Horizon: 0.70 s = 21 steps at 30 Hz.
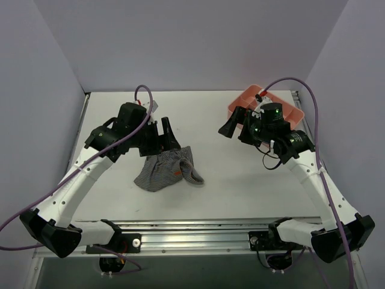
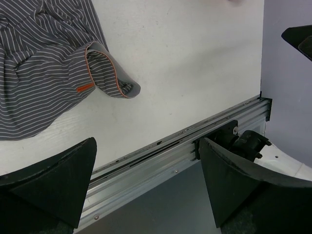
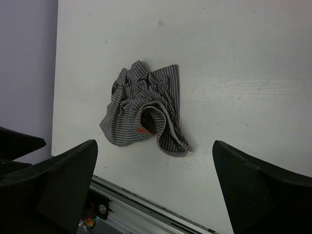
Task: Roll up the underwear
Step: Flatten the underwear
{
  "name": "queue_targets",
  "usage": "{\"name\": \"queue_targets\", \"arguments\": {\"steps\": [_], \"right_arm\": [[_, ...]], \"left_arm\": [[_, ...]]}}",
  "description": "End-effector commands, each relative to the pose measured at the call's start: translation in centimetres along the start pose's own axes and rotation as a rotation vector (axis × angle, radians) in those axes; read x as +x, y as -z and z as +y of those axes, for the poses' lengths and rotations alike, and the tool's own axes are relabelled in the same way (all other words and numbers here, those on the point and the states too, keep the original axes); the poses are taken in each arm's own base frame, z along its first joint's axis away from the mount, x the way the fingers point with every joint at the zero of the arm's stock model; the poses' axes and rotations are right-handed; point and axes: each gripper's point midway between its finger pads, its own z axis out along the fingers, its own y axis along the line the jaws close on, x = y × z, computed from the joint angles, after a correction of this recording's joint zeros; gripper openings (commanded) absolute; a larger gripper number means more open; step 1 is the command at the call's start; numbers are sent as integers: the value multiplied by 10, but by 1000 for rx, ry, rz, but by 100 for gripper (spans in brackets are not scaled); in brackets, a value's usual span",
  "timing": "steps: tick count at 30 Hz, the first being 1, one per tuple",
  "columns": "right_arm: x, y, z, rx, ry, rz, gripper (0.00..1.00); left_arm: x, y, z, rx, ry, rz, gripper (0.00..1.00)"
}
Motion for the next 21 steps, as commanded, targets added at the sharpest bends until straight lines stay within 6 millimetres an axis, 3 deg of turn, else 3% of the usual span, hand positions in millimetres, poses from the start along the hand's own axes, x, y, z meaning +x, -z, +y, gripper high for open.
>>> {"name": "queue_targets", "arguments": {"steps": [1, 5, 10, 12, 13, 14, 15, 16, 17, 18, 19, 21], "right_arm": [[-11, 2, 12, -31, 8, -26, 100], [-8, -3, 6, 1, 20, 5, 100], [6, -11, -5, 19, 36, 35, 100], [21, -19, -14, 25, 81, 62, 100], [34, -23, -14, 17, 113, 89, 100], [53, -32, -25, 40, 136, 126, 99], [61, -39, -24, 38, 168, 131, 97], [82, -47, -15, 19, 216, 170, 95], [100, -55, -18, 17, 242, 197, 93], [102, -65, -9, -17, 270, 167, 89], [120, -74, -6, -31, 297, 204, 85], [135, -90, -10, -38, 305, 225, 70]], "left_arm": [[-16, 20, -17, 58, -40, -67, 95], [-16, 18, -12, 31, -44, -63, 95], [-13, -1, -3, -3, -47, -24, 98], [-10, -13, 3, -19, -49, -4, 100], [-9, -19, 6, -28, -50, -3, 95], [-1, -29, 17, -58, -44, 23, 93], [1, -39, 24, -83, -36, 43, 93], [3, -44, 30, -103, -37, 49, 92], [8, -50, 36, -118, -34, 66, 92], [11, -56, 42, -135, -30, 82, 92], [12, -61, 48, -148, -20, 87, 92], [24, -70, 62, -173, 5, 134, 90]]}}
